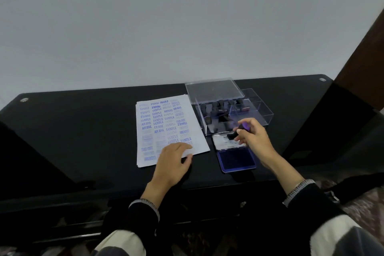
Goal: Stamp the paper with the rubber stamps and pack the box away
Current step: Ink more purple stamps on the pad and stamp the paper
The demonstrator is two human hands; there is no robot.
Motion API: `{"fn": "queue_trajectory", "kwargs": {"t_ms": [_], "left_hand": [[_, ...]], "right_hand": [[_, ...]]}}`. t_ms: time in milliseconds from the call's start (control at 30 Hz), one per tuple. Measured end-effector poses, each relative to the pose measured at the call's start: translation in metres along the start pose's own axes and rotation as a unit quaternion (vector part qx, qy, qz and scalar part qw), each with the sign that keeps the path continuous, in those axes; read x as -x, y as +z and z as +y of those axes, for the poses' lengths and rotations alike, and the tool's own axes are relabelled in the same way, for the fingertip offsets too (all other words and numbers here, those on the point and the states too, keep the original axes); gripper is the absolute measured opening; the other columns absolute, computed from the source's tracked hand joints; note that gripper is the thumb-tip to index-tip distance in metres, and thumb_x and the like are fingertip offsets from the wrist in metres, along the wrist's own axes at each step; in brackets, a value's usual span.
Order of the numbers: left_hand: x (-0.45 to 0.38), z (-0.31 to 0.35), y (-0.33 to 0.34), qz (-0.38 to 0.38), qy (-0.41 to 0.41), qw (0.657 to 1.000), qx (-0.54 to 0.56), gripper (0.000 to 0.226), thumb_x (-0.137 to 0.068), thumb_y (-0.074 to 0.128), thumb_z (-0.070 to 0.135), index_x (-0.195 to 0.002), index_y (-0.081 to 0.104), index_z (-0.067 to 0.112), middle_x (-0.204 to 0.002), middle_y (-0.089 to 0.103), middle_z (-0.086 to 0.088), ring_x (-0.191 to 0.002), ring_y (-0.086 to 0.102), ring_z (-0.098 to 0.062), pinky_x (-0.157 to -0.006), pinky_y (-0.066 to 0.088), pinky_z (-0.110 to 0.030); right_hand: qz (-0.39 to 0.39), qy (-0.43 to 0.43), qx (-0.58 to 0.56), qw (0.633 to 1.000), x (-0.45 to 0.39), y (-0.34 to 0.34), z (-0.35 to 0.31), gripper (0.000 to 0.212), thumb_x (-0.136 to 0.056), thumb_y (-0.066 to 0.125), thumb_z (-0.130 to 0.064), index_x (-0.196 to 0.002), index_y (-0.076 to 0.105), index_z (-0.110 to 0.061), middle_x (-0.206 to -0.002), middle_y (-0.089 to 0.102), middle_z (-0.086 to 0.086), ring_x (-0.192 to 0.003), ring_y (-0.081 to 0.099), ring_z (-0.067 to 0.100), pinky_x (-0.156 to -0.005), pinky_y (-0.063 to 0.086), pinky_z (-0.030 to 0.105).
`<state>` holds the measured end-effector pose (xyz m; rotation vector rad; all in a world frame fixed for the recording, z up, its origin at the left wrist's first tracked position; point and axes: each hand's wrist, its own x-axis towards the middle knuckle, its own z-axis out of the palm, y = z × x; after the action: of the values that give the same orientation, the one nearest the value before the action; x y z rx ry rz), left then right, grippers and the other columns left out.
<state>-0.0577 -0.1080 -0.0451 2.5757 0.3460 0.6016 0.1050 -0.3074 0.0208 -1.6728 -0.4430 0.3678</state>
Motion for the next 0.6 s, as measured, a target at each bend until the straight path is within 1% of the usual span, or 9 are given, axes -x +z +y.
{"fn": "queue_trajectory", "kwargs": {"t_ms": [67,100,200,267,333,433,467,533,600], "left_hand": [[0.001,0.025,0.013,-0.060,0.017,0.998,0.032,0.041,-0.090,0.056,0.045,-0.125,0.058,0.024,-0.127,0.057,0.009,-0.122,0.047,-0.010,-0.101,0.024,-0.016],[0.001,0.033,0.020,-0.077,0.032,0.996,0.025,0.052,-0.088,0.052,0.055,-0.130,0.055,0.025,-0.133,0.052,0.009,-0.127,0.042,-0.010,-0.105,0.019,-0.016],[-0.001,0.043,0.034,-0.102,0.052,0.993,-0.034,0.076,-0.079,0.037,0.074,-0.139,0.044,0.029,-0.149,0.037,0.012,-0.143,0.021,-0.010,-0.119,0.002,-0.029],[-0.002,0.044,0.037,-0.100,0.055,0.992,-0.053,0.080,-0.077,0.035,0.077,-0.142,0.040,0.030,-0.152,0.031,0.012,-0.146,0.013,-0.010,-0.119,-0.006,-0.032],[-0.003,0.047,0.038,-0.106,0.057,0.991,-0.061,0.082,-0.078,0.035,0.078,-0.145,0.037,0.029,-0.153,0.029,0.011,-0.146,0.010,-0.011,-0.117,-0.010,-0.030],[-0.002,0.049,0.040,-0.124,0.056,0.988,-0.067,0.080,-0.083,0.038,0.076,-0.149,0.029,0.032,-0.154,0.025,0.013,-0.146,0.005,-0.009,-0.117,-0.011,-0.029],[-0.001,0.049,0.041,-0.125,0.056,0.988,-0.069,0.079,-0.084,0.038,0.076,-0.149,0.028,0.033,-0.154,0.025,0.013,-0.146,0.005,-0.009,-0.118,-0.010,-0.029],[0.000,0.048,0.042,-0.120,0.058,0.988,-0.075,0.079,-0.084,0.038,0.076,-0.149,0.027,0.033,-0.154,0.026,0.014,-0.146,0.006,-0.009,-0.118,-0.009,-0.030],[0.001,0.047,0.043,-0.115,0.061,0.988,-0.080,0.079,-0.084,0.036,0.077,-0.149,0.028,0.032,-0.154,0.028,0.013,-0.146,0.007,-0.010,-0.119,-0.007,-0.031]], "right_hand": [[0.000,0.019,-0.017,1.000,0.006,-0.007,0.007,0.006,-0.095,0.053,-0.011,-0.092,0.057,-0.013,-0.088,0.065,0.011,-0.061,0.063,0.017,-0.056,0.051,0.024],[0.005,0.024,-0.011,1.000,0.009,-0.009,0.010,0.009,-0.096,0.052,-0.015,-0.090,0.058,-0.011,-0.086,0.065,0.012,-0.058,0.063,0.016,-0.055,0.050,0.024],[0.036,0.026,0.044,0.998,0.014,-0.011,0.020,0.017,-0.097,0.051,-0.022,-0.087,0.058,-0.009,-0.081,0.066,0.012,-0.053,0.062,0.015,-0.052,0.049,0.026],[0.054,0.007,0.098,0.994,0.017,-0.010,0.023,0.017,-0.096,0.053,-0.024,-0.085,0.058,-0.012,-0.077,0.068,0.011,-0.051,0.061,0.014,-0.051,0.049,0.025],[0.061,-0.010,0.142,0.988,0.020,-0.008,0.026,0.017,-0.095,0.053,-0.027,-0.082,0.057,-0.017,-0.072,0.068,0.011,-0.050,0.061,0.012,-0.053,0.048,0.025],[0.063,-0.020,0.180,0.981,0.022,-0.006,0.028,0.016,-0.096,0.052,-0.031,-0.085,0.056,-0.020,-0.063,0.066,0.007,-0.050,0.059,0.007,-0.060,0.049,0.025],[0.060,-0.024,0.188,0.980,0.022,-0.006,0.029,0.015,-0.096,0.051,-0.031,-0.087,0.056,-0.020,-0.061,0.064,0.006,-0.050,0.058,0.005,-0.060,0.048,0.022],[0.045,-0.039,0.211,0.976,0.025,-0.004,0.030,0.015,-0.096,0.051,-0.032,-0.092,0.054,-0.019,-0.066,0.062,0.006,-0.056,0.059,0.006,-0.059,0.044,0.015],[0.026,-0.068,0.250,0.965,0.029,0.000,0.032,0.013,-0.096,0.051,-0.031,-0.094,0.053,-0.018,-0.072,0.061,0.005,-0.067,0.060,0.014,-0.063,0.045,0.020]]}}
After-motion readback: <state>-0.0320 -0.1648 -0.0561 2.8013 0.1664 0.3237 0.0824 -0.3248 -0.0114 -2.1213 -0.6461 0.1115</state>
